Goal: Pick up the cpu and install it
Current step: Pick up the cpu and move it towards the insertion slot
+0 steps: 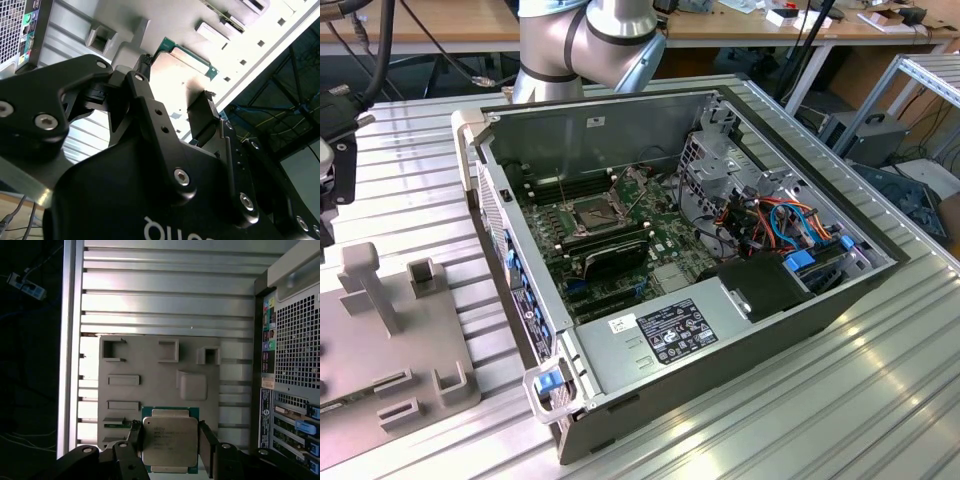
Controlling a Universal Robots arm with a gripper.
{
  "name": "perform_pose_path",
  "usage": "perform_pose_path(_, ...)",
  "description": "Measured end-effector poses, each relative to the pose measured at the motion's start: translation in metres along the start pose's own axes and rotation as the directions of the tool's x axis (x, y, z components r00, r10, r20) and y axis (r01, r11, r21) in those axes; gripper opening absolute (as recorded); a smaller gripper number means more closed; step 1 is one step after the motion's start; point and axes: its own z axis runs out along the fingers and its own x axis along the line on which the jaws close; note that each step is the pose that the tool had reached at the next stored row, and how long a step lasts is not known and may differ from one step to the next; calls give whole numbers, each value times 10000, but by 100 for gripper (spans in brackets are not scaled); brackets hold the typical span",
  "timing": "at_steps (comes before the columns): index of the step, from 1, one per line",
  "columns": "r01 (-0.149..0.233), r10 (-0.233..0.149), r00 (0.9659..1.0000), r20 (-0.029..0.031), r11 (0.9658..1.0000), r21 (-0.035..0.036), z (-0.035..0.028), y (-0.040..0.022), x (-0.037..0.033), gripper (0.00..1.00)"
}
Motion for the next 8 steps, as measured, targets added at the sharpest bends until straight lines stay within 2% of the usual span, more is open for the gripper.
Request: perform_pose_path(8, -2, 2, 10000, 0, 10000, 0, -19, 1, -15, 55)
